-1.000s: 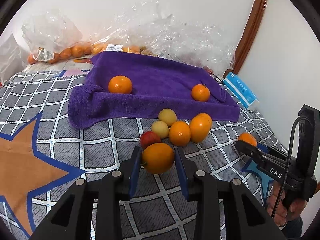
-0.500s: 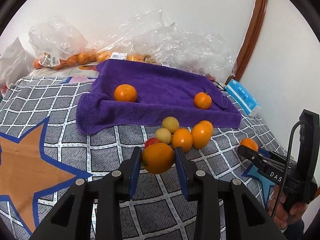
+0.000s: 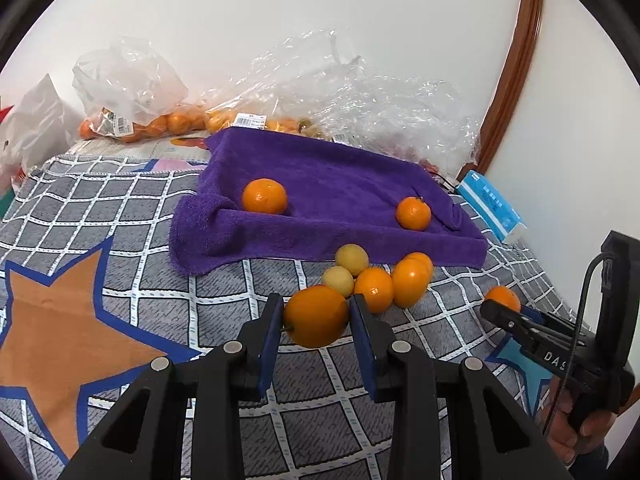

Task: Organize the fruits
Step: 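Close the left gripper on an orange while the right gripper lifts its orange, then carry both held oranges up and over the purple towel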

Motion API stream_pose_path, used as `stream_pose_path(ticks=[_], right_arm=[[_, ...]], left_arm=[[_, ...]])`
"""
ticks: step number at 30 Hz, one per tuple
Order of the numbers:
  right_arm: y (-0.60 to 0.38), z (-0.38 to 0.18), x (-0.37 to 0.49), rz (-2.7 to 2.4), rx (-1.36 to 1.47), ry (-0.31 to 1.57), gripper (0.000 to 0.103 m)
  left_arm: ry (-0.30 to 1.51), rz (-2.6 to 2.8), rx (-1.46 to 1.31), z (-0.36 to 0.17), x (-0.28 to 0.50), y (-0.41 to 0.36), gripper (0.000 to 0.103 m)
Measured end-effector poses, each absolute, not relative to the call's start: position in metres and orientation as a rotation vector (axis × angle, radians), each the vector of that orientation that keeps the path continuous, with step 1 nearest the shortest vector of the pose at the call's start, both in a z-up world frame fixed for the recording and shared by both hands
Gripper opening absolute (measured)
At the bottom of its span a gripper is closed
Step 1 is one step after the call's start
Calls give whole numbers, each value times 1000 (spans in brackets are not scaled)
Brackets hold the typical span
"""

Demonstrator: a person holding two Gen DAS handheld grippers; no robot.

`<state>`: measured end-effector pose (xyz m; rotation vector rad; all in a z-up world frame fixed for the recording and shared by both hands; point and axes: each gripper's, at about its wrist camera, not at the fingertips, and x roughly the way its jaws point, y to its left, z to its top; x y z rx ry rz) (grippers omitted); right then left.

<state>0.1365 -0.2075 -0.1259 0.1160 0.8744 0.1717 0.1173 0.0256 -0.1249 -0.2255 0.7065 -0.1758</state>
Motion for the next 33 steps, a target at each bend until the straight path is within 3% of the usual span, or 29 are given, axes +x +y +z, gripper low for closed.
stream_pose_path(ticks=[17, 33], right_arm=[[-192, -65, 173, 245, 97, 726, 42], [-169, -42, 242, 295, 75, 665, 42]], left_arm=[[678, -103, -263, -66, 141, 54, 32], [667, -15, -241, -58, 209, 74, 32]])
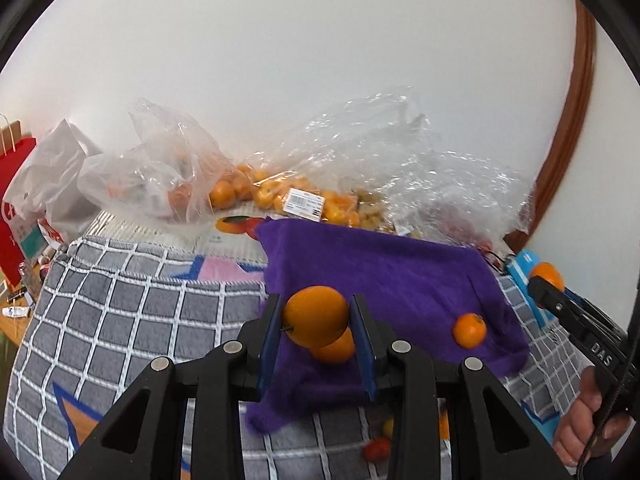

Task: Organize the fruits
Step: 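Carry both held oranges up and over the purple towel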

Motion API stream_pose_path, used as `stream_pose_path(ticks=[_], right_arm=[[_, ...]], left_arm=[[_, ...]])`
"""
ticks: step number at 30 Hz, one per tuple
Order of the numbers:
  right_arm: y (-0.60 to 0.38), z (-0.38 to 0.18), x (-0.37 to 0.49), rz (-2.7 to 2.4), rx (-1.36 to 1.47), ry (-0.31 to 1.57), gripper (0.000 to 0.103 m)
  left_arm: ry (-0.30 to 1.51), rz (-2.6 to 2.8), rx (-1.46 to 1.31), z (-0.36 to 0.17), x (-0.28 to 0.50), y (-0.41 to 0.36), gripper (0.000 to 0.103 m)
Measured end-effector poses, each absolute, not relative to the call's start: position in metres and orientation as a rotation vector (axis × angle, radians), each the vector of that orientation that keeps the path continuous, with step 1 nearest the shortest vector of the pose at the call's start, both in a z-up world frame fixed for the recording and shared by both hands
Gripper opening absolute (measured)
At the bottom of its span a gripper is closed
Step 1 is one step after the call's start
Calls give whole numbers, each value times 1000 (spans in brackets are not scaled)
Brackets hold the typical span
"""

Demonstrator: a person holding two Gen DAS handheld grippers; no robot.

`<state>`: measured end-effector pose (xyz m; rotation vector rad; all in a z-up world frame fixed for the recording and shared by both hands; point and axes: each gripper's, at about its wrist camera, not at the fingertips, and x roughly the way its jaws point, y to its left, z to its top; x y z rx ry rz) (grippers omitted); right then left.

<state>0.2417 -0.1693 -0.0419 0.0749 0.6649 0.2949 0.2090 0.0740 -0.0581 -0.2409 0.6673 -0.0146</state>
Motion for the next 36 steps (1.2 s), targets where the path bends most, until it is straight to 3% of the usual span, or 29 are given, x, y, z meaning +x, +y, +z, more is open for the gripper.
stream_pose_path(ticks=[10, 17, 36], right_arm=[[-199, -94, 266, 219, 138, 762, 42], [-216, -94, 262, 148, 107, 739, 42], [-213, -122, 275, 146, 85, 889, 42]], left_arm=[[688, -2, -299, -94, 234, 82, 32], [707, -29, -298, -102, 236, 80, 32], [686, -181, -311, -108, 230, 50, 32]])
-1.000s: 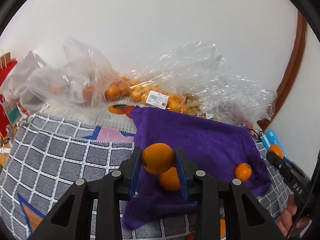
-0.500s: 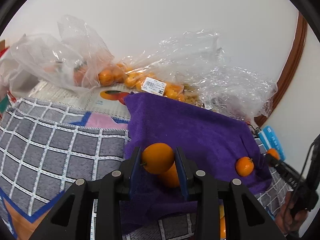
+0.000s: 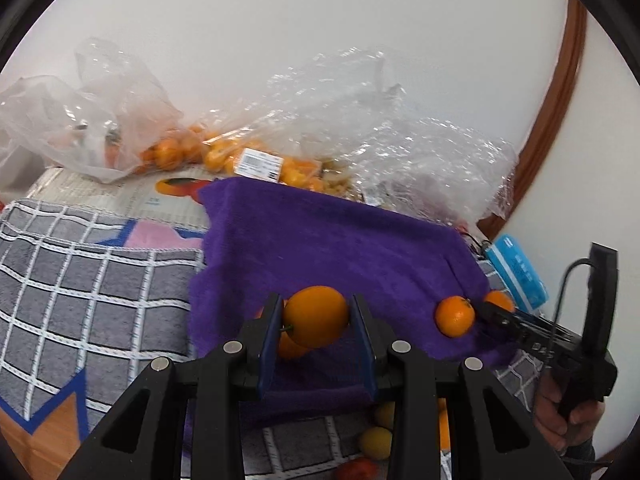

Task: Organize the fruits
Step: 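Carry both held oranges up and over the purple towel, then lower both oranges onto the purple towel and open both grippers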

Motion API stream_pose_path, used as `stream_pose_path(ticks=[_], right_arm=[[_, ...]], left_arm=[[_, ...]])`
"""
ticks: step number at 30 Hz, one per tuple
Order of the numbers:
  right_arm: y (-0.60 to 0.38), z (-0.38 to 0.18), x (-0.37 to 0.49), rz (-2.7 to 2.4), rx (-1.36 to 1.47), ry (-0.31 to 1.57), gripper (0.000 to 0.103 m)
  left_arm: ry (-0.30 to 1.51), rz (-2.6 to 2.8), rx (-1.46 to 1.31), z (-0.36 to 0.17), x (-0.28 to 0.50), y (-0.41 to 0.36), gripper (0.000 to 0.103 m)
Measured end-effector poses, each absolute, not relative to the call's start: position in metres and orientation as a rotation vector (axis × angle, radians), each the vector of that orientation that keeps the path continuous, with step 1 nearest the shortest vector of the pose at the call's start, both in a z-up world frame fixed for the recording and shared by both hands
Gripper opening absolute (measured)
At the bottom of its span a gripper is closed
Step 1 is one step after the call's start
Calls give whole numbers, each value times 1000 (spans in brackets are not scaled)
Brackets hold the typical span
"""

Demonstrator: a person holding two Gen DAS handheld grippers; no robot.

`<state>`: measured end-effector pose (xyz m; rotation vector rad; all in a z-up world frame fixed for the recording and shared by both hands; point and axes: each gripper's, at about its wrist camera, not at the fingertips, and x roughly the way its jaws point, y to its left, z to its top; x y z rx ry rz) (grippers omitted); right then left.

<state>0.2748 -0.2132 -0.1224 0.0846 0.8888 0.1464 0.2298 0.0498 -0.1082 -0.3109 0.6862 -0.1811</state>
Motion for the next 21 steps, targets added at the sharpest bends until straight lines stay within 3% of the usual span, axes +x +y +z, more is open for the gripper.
stream_pose_path(ticks=[21], right_arm=[[-206, -125, 275, 119, 44, 874, 43]], left_arm=[[737, -245, -279, -120, 233, 23, 32]])
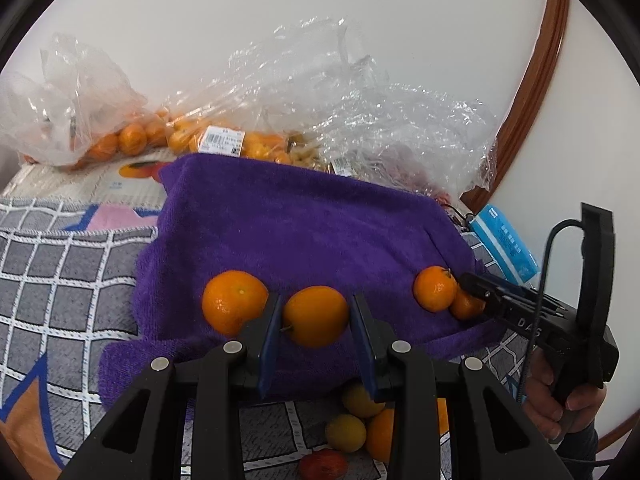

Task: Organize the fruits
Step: 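Lower both oranges onto the purple towel and open both grippers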

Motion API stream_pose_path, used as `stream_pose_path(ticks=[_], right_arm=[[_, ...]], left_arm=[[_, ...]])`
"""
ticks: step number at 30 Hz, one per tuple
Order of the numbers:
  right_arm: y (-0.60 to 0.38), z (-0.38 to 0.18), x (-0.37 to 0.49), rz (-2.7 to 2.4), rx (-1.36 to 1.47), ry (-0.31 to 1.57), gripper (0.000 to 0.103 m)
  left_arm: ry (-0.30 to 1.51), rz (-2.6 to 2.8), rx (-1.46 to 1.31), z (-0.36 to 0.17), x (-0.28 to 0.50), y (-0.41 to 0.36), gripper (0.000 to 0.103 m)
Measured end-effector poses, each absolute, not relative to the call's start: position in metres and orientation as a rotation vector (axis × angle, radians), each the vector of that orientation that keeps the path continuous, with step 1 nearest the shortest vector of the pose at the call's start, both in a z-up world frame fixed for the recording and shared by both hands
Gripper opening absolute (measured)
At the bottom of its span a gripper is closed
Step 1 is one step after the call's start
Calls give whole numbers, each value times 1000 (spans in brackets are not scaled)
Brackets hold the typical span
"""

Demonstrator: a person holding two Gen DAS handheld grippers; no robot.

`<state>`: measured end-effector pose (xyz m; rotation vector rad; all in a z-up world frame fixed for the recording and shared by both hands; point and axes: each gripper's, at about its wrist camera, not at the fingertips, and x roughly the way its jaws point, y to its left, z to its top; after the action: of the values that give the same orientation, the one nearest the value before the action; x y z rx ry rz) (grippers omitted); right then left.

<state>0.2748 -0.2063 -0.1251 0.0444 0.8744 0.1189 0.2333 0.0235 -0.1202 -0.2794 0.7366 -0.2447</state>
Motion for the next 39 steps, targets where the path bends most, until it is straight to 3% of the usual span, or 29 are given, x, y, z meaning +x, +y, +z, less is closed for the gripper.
stream_pose_path(ticks=[21, 27, 31, 39], right_arm=[[-207, -117, 268, 116, 70, 816, 44], [-203, -115, 264, 100, 51, 790, 48], [-200, -113, 260, 96, 28, 764, 55], [-197, -109, 253, 65, 15, 727, 58]], left_arm=[[765, -232, -262, -127, 236, 19, 32], [750, -228, -245, -124, 233, 17, 46], [730, -235, -236, -119, 228, 15, 48], [653, -238, -174, -109, 215, 8, 49]])
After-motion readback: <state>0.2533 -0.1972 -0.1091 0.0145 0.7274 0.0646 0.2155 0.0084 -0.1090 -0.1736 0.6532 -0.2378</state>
